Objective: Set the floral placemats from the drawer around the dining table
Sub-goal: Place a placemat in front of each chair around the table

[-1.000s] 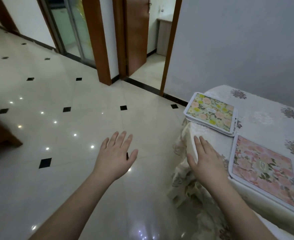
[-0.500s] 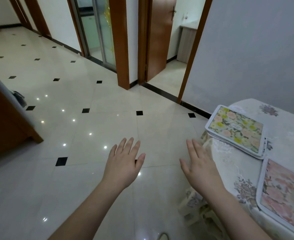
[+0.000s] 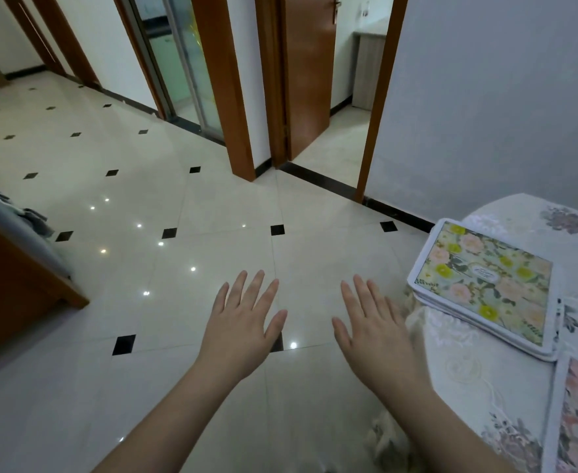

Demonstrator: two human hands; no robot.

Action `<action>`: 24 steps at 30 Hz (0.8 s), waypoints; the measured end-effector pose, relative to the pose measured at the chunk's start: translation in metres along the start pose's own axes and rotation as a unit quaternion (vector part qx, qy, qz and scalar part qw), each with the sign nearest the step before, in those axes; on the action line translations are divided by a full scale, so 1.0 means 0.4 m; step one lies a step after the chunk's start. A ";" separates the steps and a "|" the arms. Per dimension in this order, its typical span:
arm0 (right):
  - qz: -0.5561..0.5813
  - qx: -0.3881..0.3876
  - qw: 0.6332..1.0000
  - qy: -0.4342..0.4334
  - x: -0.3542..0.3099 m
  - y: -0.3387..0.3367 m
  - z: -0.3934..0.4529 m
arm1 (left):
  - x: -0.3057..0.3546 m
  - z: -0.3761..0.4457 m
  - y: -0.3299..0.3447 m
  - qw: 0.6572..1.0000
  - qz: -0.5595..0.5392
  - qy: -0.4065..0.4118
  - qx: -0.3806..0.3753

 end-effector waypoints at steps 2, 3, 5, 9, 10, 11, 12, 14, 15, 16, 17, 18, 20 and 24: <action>-0.001 -0.004 1.000 -0.002 0.004 0.007 0.044 | -0.006 0.043 -0.001 1.000 0.004 0.000 0.001; -0.002 -0.006 1.000 -0.002 0.007 0.010 0.064 | -0.008 0.064 -0.001 1.000 0.006 0.000 0.002; 0.001 -0.011 1.000 -0.001 0.009 0.011 0.106 | -0.015 0.107 -0.003 1.000 0.010 -0.002 0.004; -0.007 -0.018 1.000 -0.010 0.002 0.026 0.201 | -0.051 0.212 -0.003 1.000 -0.002 0.007 0.002; -0.002 -0.022 1.000 -0.013 -0.002 0.032 0.226 | -0.068 0.243 0.000 1.000 -0.005 0.014 -0.005; 0.002 -0.023 1.000 -0.016 -0.007 0.035 0.253 | -0.087 0.275 0.001 1.000 -0.010 0.021 -0.010; 0.005 -0.022 1.000 -0.017 -0.014 0.038 0.281 | -0.106 0.307 0.002 1.000 -0.013 0.026 -0.011; 0.000 -0.021 1.000 -0.016 -0.032 0.042 0.348 | -0.139 0.372 0.004 0.999 -0.014 0.038 -0.008; -0.002 -0.023 1.000 -0.015 -0.042 0.047 0.381 | -0.152 0.401 0.004 0.999 -0.017 0.044 -0.004; -0.005 -0.024 1.000 -0.011 -0.051 0.051 0.413 | -0.163 0.429 0.005 0.999 -0.020 0.048 0.000; -0.008 -0.025 1.000 -0.005 -0.062 0.053 0.447 | -0.177 0.458 0.004 0.998 -0.029 0.050 0.002; -0.010 -0.026 1.000 0.003 -0.073 0.056 0.479 | -0.190 0.486 0.005 0.998 -0.039 0.052 0.000; -0.012 -0.024 0.999 0.018 -0.097 0.056 0.539 | -0.223 0.536 0.006 0.997 -0.047 0.060 -0.008; -0.029 -0.021 0.998 0.050 -0.129 0.057 0.636 | -0.288 0.641 -0.001 0.995 -0.033 0.091 -0.009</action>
Point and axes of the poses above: each hand's wrist, its own z-axis towards the middle knuckle, its own y-axis out of the palm, x = y × z, the point moved 5 cm from there along z, towards the middle knuckle, and after that the axes turned 2 degrees about z, right-handed, at the moved point
